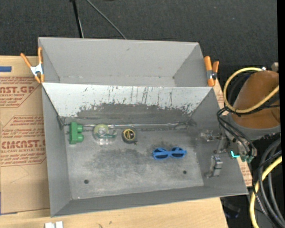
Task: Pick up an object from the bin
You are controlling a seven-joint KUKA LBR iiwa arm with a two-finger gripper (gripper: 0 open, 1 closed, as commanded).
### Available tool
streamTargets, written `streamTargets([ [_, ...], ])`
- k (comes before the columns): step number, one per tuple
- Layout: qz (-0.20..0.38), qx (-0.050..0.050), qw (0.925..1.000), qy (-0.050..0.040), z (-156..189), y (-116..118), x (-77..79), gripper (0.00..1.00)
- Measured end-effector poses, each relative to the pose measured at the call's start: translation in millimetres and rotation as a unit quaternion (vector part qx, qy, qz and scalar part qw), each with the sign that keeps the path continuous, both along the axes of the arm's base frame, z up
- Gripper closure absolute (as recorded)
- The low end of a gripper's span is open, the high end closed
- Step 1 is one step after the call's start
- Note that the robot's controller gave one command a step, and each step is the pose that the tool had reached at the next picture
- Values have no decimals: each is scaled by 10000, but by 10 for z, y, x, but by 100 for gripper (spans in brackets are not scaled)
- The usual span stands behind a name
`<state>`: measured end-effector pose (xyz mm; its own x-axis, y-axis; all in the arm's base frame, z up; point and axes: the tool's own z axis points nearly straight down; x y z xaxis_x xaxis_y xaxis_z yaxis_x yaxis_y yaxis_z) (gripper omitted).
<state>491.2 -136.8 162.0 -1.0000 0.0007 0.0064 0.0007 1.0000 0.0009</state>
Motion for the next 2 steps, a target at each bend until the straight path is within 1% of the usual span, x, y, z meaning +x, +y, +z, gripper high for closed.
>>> streamTargets([
  [1, -968, 7, 9953, -12, -843, 463, 364, 0],
  [2, -976, -12, 9952, -29, -818, 437, 370, 100],
])
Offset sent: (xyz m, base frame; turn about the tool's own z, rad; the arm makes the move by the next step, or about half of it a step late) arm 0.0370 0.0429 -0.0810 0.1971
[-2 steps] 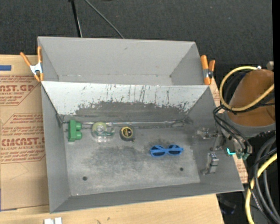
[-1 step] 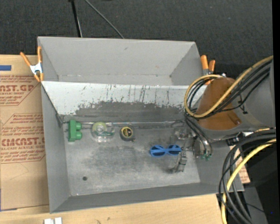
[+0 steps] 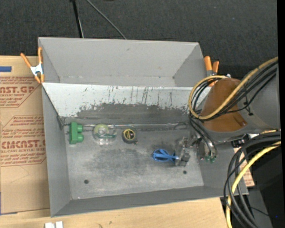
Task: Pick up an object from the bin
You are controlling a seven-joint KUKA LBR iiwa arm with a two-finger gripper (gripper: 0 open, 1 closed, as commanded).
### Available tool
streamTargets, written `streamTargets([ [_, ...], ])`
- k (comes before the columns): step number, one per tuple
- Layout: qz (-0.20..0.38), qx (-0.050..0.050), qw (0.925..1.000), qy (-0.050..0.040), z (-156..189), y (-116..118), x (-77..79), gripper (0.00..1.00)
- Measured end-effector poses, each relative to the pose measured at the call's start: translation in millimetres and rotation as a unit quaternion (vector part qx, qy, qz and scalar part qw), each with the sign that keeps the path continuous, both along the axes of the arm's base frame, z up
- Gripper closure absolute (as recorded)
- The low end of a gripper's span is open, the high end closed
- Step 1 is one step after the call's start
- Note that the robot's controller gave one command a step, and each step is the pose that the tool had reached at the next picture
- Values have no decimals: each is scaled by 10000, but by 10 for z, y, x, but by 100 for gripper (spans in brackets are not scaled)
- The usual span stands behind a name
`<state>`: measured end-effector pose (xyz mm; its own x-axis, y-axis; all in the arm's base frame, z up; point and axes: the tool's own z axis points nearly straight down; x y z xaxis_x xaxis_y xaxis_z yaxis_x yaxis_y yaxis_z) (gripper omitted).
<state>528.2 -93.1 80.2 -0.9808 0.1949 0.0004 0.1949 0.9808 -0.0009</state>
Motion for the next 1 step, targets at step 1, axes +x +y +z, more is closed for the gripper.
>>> streamTargets([
  [1, 1, -1, 10000, -52, 1533, 8, -98, 100],
])
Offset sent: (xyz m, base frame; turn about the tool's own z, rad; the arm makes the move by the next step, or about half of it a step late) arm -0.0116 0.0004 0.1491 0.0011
